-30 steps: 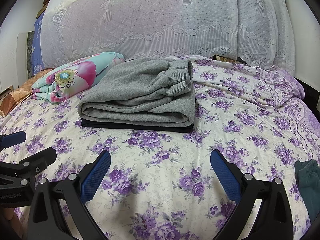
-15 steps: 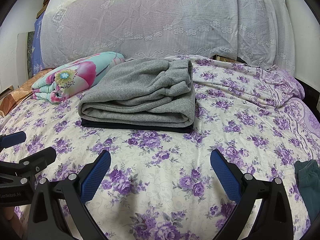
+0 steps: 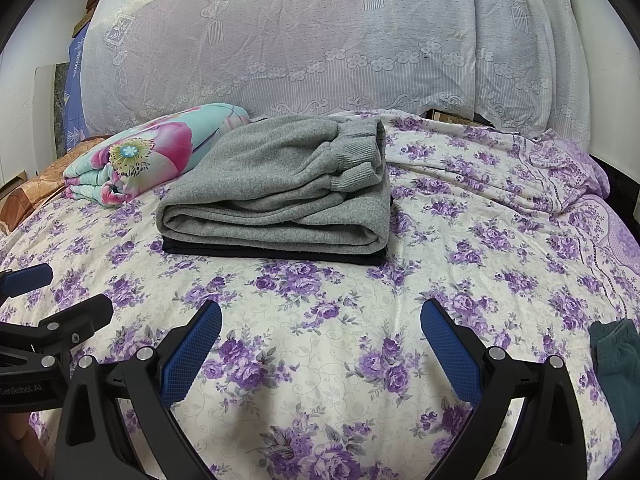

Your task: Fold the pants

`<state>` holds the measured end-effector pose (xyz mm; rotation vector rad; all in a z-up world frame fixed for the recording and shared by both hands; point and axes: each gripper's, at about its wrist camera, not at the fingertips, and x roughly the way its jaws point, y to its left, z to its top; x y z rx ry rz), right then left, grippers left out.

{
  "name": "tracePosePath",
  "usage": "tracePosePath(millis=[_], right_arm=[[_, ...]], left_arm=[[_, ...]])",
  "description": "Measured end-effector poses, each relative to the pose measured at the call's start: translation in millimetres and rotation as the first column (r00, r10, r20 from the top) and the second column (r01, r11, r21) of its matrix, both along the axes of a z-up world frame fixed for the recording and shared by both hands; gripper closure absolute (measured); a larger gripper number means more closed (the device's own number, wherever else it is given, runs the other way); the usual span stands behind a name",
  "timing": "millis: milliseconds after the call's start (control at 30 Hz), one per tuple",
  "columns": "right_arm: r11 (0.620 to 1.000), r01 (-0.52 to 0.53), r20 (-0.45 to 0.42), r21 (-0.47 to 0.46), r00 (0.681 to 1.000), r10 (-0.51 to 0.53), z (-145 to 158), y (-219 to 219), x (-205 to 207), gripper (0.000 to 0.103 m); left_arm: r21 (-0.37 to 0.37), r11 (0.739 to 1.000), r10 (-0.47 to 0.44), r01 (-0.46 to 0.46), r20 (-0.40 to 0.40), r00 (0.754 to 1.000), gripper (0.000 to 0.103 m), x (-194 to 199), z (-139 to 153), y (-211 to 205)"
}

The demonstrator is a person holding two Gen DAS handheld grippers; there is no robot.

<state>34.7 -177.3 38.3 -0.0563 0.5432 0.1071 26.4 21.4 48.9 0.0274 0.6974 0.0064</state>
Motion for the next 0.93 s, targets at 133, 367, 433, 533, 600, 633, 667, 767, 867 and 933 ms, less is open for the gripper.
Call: tracePosePath(millis=[133,367,433,533,600,633,667,767,867,933], right_arm=[[1.000,0.000,0.000,0.000,1.000,0.000,-0.1,-0.4,0.3,0.003],[1.000,-0.001,0.000,0.000,1.000,0.001,-0.5,-0.4,0.3,0.003],[1.000,-0.001,0.000,0.000,1.000,0.001,-0.5,-0.3,0.1,0.003],[1.000,-0.001,0.000,0.000,1.000,0.001,-0.8,-0.6,0.5,0.003],[1.000,0.000,0.000,0.000,1.000,0.000,-0.5,-0.4,0.1,0.003],[1.000,0.000,0.000,0.001,1.000,0.000,-0.5,-0.4,0.1,0.003],[1.000,-0.001,0.000,0.000,1.000,0.001,-0.6,-0.6,0.6,0.003],[1.000,-0.001,0.000,0.000,1.000,0.001,-0.3,-0.4,0.2,0.003],[1.000,-0.001,0.000,0.000,1.000,0.001,-0.3,-0.6,0.6,0.003],[1.000,-0.001,-0.001,0.000,1.000,0.001,-0.3,-0.7,0.6,0.003]], left_arm=[[0.000,1.000,0.000,0.000,0.000,1.000,0.004,-0.7,0.3,-0.4],[0.006,1.000,0.005,-0.005,-0.005,1.000,0.004,0.7,-0.1,-0.2],[0.022,1.000,0.011,-0.011,-0.003,1.000,0.004,0.5,-0.8,-1.1],[0.077,0.997,0.030,-0.031,0.009,0.999,0.004,-1.5,-1.6,-6.1],[0.079,0.997,0.019,-0.019,0.007,1.000,0.004,-2.7,-2.4,-8.7],[0.076,0.997,0.011,-0.012,0.007,1.000,0.004,-3.6,-2.5,-9.4],[0.074,0.997,0.007,-0.008,0.008,1.000,0.004,-3.5,-1.2,-9.0],[0.061,0.998,-0.004,0.003,0.017,1.000,0.004,-4.9,1.3,-8.4],[0.058,0.998,-0.012,0.011,0.017,1.000,0.004,-4.0,2.1,-9.4],[0.060,0.998,-0.014,0.013,0.015,1.000,0.004,-3.8,1.9,-10.2]])
